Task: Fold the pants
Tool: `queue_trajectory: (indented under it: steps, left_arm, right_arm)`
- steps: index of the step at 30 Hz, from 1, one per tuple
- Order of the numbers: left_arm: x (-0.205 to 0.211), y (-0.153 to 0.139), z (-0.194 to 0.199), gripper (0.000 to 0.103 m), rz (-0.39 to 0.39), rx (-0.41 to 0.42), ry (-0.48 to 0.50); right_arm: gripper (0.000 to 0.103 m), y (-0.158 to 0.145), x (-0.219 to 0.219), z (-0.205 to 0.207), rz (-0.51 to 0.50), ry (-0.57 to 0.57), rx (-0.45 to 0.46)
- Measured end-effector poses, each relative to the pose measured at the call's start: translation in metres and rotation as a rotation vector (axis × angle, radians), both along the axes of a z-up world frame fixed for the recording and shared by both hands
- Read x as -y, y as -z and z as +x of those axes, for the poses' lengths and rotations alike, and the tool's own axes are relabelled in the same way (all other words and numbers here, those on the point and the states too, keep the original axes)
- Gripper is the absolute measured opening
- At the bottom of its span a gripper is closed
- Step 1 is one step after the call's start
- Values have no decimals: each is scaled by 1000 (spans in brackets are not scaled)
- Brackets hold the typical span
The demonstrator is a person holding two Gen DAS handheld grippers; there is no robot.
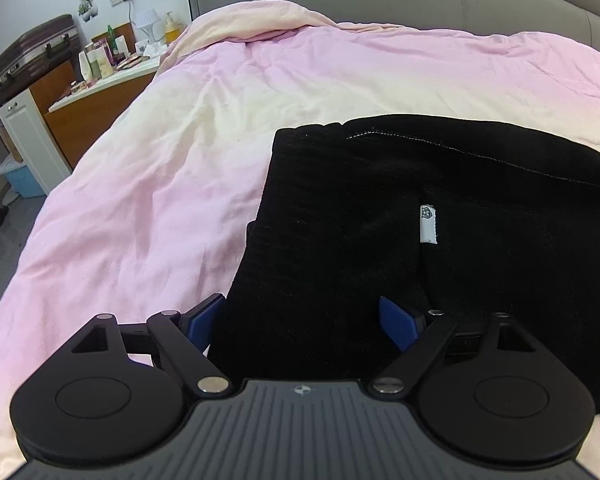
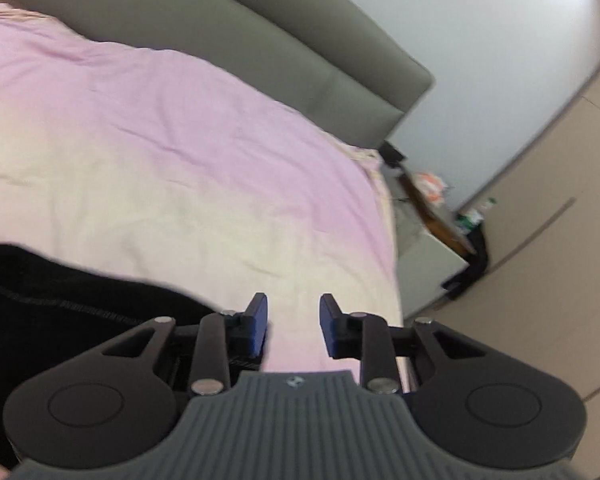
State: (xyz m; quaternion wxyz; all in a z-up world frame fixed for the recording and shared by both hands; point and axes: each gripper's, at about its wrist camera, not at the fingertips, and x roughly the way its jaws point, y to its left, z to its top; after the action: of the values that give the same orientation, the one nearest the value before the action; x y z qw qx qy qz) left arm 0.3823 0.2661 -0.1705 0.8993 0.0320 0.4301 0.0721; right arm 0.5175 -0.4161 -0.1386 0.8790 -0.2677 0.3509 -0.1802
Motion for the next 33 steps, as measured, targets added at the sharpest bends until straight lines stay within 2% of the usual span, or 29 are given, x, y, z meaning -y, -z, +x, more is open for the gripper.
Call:
queue_trajectory:
  steps: [1,3,6,9,12,15,19,21,23,26,28,30,33]
  left_arm:
    - [0,-2,-3,100,6,4,0]
    - [0,-8,-10,100,16,14,-8]
    - [-5,-15,-25,100,-7,44,-48]
    - [-15,-19,-42,100,-91,90,-132]
    - [-31,-16,-61,102,-269,108,-267]
    - [-38,-2,-77,102,-474,83,-328]
    - [-29,19,-93,102,-681,61,-358]
    - [-24,31,-95,102,-757,70,-364]
    - [-22,41,-93,102,-793,94,-390]
    - [-27,57,-84,102,-866,130,-471]
    - [-30,65,-78,103,-918,154,-505]
    - [-30,70,-70,103,-941,174,-523]
    - [-28,70,-62,103,-934,197,-541]
  right_arm:
    - [50,-2,10,2,45,54,33]
    - [61,-15,35,-13,209,116,86]
    - [61,9,50,-38,418,171,80]
    - [63,46,56,-79,649,221,82]
    - [63,89,59,-105,866,267,55]
    - [64,121,53,-123,1036,291,58]
    - [79,145,50,-134,1272,317,139]
    - [79,153,50,-133,1350,340,169]
    - [80,161,50,-135,1418,367,190]
    - [81,181,57,-134,1519,449,217]
    - [85,193,64,-136,1599,484,270]
    - [88,202,70,-137,1664,506,338]
    - [91,212,76,-130,1713,519,420]
